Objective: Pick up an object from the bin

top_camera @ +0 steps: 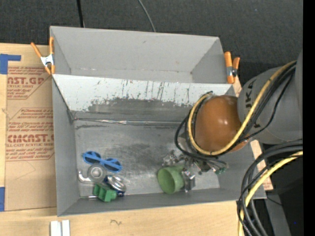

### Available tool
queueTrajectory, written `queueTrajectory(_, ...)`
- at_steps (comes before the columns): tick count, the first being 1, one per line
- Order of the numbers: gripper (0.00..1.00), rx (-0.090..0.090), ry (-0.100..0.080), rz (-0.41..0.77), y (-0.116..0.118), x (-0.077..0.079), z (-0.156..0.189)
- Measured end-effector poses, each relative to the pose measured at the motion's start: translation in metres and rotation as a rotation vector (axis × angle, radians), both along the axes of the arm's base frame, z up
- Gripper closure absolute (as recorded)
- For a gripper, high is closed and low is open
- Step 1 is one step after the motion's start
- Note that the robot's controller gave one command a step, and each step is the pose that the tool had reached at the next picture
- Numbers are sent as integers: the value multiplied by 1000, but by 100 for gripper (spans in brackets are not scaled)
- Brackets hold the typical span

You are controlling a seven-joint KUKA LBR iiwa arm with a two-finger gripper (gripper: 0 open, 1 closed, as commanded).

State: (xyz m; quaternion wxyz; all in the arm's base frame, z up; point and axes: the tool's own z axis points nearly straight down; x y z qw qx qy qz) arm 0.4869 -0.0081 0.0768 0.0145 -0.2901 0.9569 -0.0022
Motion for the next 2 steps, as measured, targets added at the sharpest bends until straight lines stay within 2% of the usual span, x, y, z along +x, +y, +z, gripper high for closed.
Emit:
queueTrajectory(1, 100, -11, 21, 425, -46, 30, 120)
queueTrajectory(2, 100, -12, 17, 418, -42, 33, 226)
